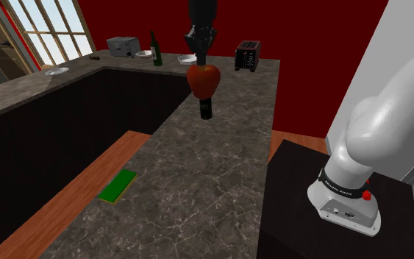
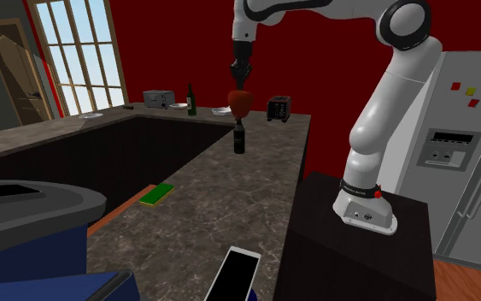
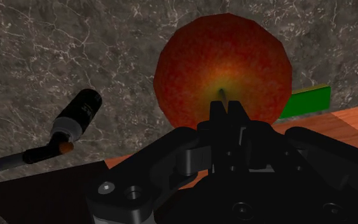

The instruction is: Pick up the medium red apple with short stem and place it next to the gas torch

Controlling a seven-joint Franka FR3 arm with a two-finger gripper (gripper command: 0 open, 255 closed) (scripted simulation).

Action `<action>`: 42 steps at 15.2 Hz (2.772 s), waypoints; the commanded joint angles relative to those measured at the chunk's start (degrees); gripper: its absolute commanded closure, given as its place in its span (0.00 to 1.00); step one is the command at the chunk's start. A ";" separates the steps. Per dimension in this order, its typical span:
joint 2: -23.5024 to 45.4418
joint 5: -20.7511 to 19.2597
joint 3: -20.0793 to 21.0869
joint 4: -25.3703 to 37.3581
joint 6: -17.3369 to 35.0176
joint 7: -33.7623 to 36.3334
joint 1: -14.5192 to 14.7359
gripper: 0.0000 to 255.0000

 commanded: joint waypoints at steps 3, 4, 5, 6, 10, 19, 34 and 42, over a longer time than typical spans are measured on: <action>-0.93 -0.34 -3.80 -0.97 -0.18 -5.84 -2.03 1.00; -0.87 -0.48 -4.73 -0.94 -0.20 -7.23 -2.53 1.00; -0.75 -0.63 -5.65 -0.85 -0.22 -8.63 -3.04 1.00; -0.56 -0.77 -6.56 -0.70 -0.25 -10.01 -3.56 1.00; 0.76 -1.32 -10.16 0.58 -0.42 -15.51 -5.60 1.00; 7.13 -1.59 -17.74 7.42 -1.35 -27.72 -10.34 1.00; 8.50 -1.36 -19.72 -1.08 8.36 -31.49 -11.74 1.00; 8.78 -1.24 -19.75 -6.93 14.48 -31.80 -11.75 1.00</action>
